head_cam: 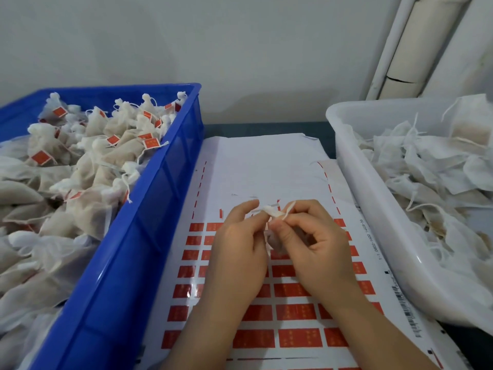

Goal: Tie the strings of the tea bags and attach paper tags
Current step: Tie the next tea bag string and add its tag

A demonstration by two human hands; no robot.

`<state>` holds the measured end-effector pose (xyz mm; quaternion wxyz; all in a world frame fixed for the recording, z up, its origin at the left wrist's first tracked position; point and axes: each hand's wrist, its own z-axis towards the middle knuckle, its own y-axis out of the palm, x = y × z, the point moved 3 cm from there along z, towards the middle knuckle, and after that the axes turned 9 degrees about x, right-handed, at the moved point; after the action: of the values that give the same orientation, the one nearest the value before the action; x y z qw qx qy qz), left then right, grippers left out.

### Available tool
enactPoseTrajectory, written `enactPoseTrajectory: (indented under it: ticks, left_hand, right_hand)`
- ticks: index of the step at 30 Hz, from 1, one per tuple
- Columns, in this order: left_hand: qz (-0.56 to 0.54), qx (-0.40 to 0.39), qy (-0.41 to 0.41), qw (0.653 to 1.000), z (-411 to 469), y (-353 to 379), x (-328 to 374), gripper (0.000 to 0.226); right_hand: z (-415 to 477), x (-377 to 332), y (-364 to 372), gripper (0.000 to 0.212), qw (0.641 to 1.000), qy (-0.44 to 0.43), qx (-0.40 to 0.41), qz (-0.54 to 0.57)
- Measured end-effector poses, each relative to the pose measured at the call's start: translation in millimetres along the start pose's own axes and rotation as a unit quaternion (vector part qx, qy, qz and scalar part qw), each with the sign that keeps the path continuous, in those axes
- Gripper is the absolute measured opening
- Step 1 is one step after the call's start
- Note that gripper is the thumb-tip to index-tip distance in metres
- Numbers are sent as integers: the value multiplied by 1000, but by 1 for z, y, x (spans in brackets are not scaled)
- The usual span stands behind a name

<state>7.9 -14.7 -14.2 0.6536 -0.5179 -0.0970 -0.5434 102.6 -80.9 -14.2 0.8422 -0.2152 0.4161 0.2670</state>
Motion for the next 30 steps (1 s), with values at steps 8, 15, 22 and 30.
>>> enactPoseTrajectory:
  ticks: [8,15,22,30]
  left_hand:
    - [-359,2,-328,874,3,-7,-9,31]
    - [-305,-4,-238,922,4,-6,-4,27]
    - [-332,-54,-243,910,3,-4,-7,18]
    - [-355,-50,-303,883,1,2,-11,31]
  right_hand:
    - [-4,-5,8,14,997,-32,-69,-8]
    - [-1,-5,0,10,999,-43,-1,-11]
    - [0,-3,-2,7,999,-24,-1,-30]
    - [-2,-5,-1,8,995,-65,-9,-73]
